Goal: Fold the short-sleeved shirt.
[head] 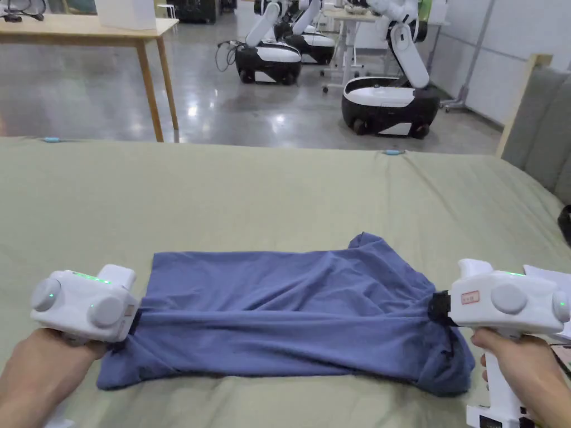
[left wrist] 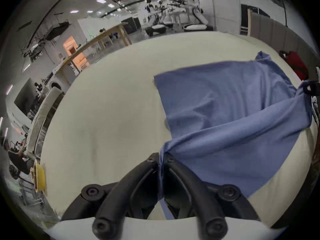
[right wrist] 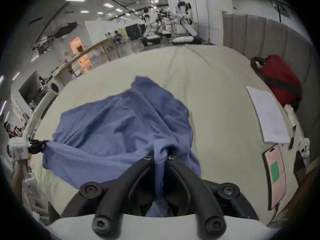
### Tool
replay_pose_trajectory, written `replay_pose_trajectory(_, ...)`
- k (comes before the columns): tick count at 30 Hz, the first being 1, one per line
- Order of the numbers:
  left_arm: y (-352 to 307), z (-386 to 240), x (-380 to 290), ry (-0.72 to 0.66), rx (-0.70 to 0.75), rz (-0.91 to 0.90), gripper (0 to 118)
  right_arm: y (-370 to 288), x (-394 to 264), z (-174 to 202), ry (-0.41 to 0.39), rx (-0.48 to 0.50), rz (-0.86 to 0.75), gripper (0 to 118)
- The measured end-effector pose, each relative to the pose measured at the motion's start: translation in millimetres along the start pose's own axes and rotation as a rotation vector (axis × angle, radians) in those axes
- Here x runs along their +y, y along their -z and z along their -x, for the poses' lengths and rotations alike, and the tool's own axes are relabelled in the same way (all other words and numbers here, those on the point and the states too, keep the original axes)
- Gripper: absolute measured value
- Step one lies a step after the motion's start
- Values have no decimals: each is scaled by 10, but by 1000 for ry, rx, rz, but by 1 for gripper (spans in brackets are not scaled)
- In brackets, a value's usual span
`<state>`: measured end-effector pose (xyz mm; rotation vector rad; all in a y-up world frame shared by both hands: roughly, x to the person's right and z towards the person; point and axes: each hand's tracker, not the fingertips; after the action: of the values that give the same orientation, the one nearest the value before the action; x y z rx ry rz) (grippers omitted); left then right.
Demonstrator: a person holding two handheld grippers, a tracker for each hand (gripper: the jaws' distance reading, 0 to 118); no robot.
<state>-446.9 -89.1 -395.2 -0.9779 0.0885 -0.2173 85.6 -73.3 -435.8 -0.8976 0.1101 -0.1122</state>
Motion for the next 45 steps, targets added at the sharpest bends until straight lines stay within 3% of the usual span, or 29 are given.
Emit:
replay_pose_trajectory(1,-63,0,-32,19,27,-54,18,73,-7,-115,6,6,-9,13)
replay_pose_trajectory(2,-195,-3,-88,0,38,-126,51,-10,-43,-139,-1,18,-78,32)
replay_pose_trajectory(3,-265,27,-115,-23,21,-163,98,-82,-64,-137,-18,4,-117,68)
replay_pose_trajectory(4,-368,73,-172,-49,-21,-186,117,-191,-108,-138,-42,3,-164,107)
replay_pose_trajectory(5,-601,118,-255,-42,-58,-344,114,-364,-186,-154,-69,23,-218,114)
replay_pose_trajectory(9,-1246,131,-660,-76,-9,-373,116,-935,-622,-95,-181,15,-366,114)
replay_pose_trajectory(11,-1215,-20,-993,-83,10,-395,112,-1067,-894,-82,-192,16,-371,100)
replay_pose_trajectory(12,-1236,-52,-1122,-111,28,-371,99,-1115,-1035,-81,-191,23,-368,73)
replay_pose_trajectory(13,-1257,-63,-1236,-141,21,-353,45,-1124,-1176,-75,-189,35,-378,21)
replay_pose_trajectory(14,-1227,-81,-1331,-174,-14,-336,0,-1121,-1277,-51,-187,27,-378,3)
replay_pose_trajectory(16,-1148,-70,-1456,-259,-38,-248,0,-1103,-1459,-25,-186,-16,-373,3)
replay_pose_trajectory(18,-1093,-130,-1497,-218,-101,-243,0,-1078,-1548,-40,-149,45,-332,3)
replay_pose_trajectory(23,-715,34,-1377,-235,-80,-159,4,-1050,-1581,-1,-134,46,-320,3)
replay_pose_trajectory(24,-624,101,-1306,-252,-80,-131,24,-1038,-1578,9,-136,46,-318,3)
replay_pose_trajectory(25,-515,166,-1235,-267,-79,-101,87,-1017,-1566,20,-141,43,-314,3)
replay_pose_trajectory(26,-494,85,-1230,-262,-48,-89,118,-1008,-1555,25,-146,43,-310,3)
replay_pose_trajectory(27,-535,113,-1191,-268,-50,-229,114,-999,-1544,28,-151,41,-307,3)
replay_pose_trajectory(32,-135,57,-1008,-289,-54,-87,109,-938,-1460,14,-153,17,-276,3)
replay_pose_trajectory(33,-43,24,-973,-263,-45,-54,104,-889,-1436,-3,-150,6,-258,3)
replay_pose_trajectory(35,-156,-130,-828,-196,-33,-20,71,-798,-1386,-37,-148,-16,-233,3)
replay_pose_trajectory(36,-162,-189,-800,-157,-75,-20,64,-749,-1353,-49,-152,-41,-219,4)
replay_pose_trajectory(37,-228,-257,-758,-119,-28,-44,49,-696,-1306,-70,-149,-60,-200,24)
replay_pose_trajectory(38,-412,-399,-731,-72,-15,-72,29,-650,-1251,-97,-136,-50,-185,56)
replay_pose_trajectory(39,-484,-465,-695,-57,-35,-74,17,-583,-1192,-123,-119,-46,-169,95)
replay_pose_trajectory(40,-531,-517,-672,-73,-21,-77,15,-501,-1140,-136,-102,-44,-140,118)
replay_pose_trajectory(41,-561,-545,-658,-74,-19,-81,14,-434,-1101,-144,-98,-37,-131,118)
replay_pose_trajectory(42,-336,-320,-664,-140,-125,-25,13,-399,-1075,-143,-95,-29,-157,118)
replay_pose_trajectory(44,-214,-128,-682,-149,-121,-33,12,-261,-1018,-127,-86,-46,-111,117)
replay_pose_trajectory(45,-182,-45,-683,-157,-127,-35,12,-196,-1019,-108,-88,-44,-83,109)
